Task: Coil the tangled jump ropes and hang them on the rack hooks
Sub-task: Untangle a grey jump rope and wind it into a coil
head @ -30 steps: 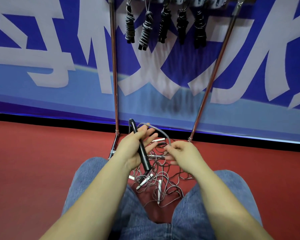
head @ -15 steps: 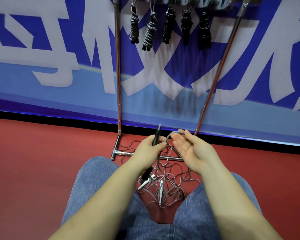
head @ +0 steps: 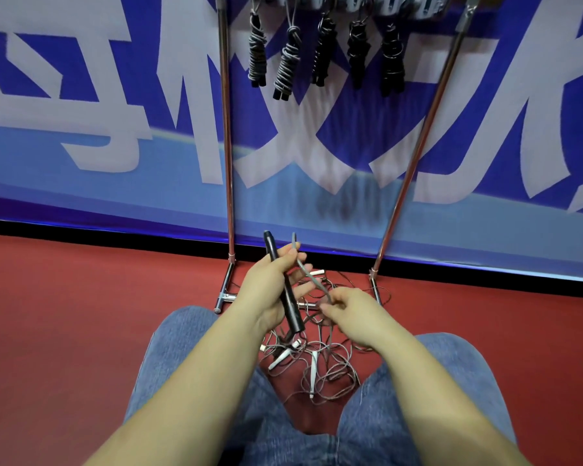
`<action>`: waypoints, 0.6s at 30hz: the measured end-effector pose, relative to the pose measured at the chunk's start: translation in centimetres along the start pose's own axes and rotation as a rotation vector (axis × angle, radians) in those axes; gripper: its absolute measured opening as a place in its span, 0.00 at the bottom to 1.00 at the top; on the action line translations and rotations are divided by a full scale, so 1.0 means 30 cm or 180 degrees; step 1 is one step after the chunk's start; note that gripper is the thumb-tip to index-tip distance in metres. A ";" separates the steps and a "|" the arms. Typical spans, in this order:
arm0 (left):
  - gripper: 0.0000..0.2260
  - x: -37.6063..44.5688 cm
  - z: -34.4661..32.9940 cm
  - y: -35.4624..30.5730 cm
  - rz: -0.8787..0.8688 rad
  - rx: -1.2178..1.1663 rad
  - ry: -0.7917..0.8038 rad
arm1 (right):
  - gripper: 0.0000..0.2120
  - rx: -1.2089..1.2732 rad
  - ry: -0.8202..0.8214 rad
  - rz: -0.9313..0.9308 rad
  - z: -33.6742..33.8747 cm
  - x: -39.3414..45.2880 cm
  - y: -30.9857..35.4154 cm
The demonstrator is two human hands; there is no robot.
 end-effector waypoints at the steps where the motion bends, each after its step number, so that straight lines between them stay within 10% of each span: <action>1: 0.07 0.004 0.000 0.001 -0.0025 0.0046 0.0065 | 0.09 0.0394 -0.0015 -0.0011 0.008 -0.004 0.008; 9: 0.09 -0.005 0.032 0.059 -0.0382 0.3015 0.1021 | 0.13 0.3716 0.0584 -0.0275 0.087 -0.045 0.071; 14: 0.09 -0.001 0.047 0.063 -0.0129 0.2007 0.0500 | 0.13 0.4391 0.0648 -0.0303 0.114 -0.046 0.064; 18: 0.08 -0.001 0.048 0.039 -0.0018 0.1217 0.0152 | 0.10 0.3369 0.0570 -0.0275 0.094 -0.036 0.056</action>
Point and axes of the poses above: each hand's wrist, its own x-axis towards the middle knuckle, its own z-axis out of the back of the hand, y = z × x, the point moved 3 cm from there along x, towards the middle knuckle, and after that the axes turned 13 degrees about -z, right-handed, at the moved point
